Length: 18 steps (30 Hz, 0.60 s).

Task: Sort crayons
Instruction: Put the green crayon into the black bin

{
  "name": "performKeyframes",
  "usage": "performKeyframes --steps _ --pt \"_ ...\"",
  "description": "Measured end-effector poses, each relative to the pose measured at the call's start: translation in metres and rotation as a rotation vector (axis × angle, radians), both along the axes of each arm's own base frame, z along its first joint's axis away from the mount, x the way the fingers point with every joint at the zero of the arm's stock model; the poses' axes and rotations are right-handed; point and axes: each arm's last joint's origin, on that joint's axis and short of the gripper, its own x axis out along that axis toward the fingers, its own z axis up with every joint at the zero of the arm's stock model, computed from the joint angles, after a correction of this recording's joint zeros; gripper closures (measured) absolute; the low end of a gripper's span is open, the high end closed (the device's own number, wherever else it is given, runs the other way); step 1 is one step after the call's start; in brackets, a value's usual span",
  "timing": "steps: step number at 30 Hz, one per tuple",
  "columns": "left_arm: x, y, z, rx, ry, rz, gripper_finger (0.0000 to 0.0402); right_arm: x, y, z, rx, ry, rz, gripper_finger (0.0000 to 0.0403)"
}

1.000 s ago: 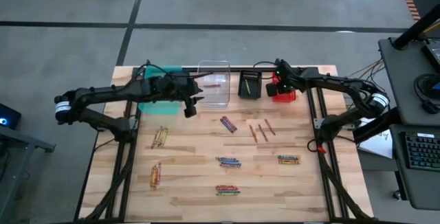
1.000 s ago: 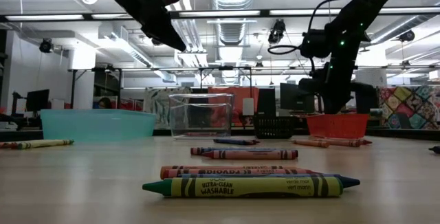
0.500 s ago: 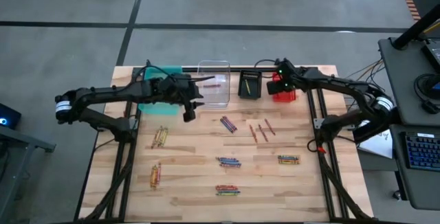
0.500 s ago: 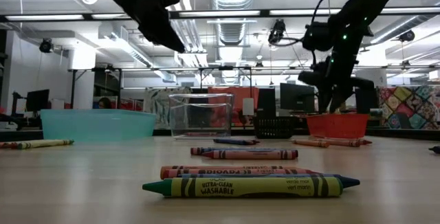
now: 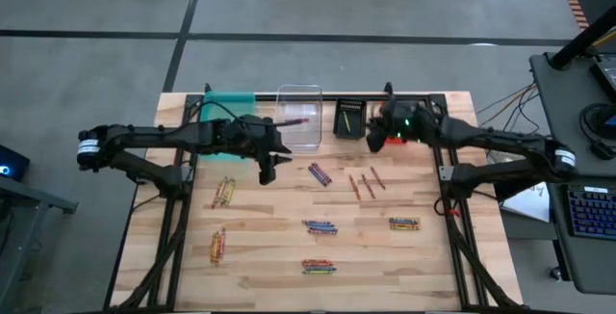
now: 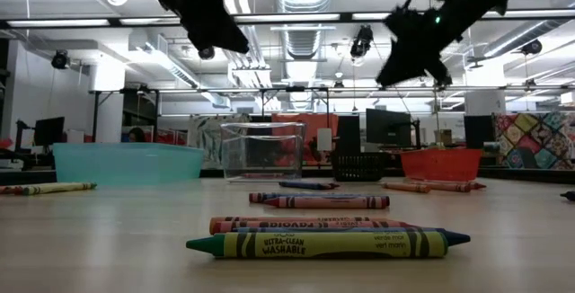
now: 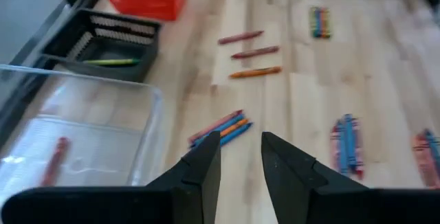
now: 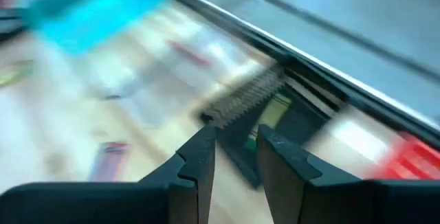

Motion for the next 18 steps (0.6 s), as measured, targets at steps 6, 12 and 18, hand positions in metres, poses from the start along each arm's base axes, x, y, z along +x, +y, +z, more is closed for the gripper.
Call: performKeyframes --steps 6,12,18 --pt "0.006 -0.027 -0.005 -0.005 -0.094 -0.094 0.0315 0.009 0.046 -0.002 -0.093 -0.132 0.238 0.0326" --pt "0.006 -0.050 -0.017 0.050 -0.143 -0.129 0.0315 0.014 0.079 -0.002 -0.110 -0.190 0.397 0.0338" --pt "0.002 -0.071 -0.031 0.038 -0.151 -0.135 0.0315 0.018 0.103 -0.006 -0.089 -0.192 0.496 0.0344"
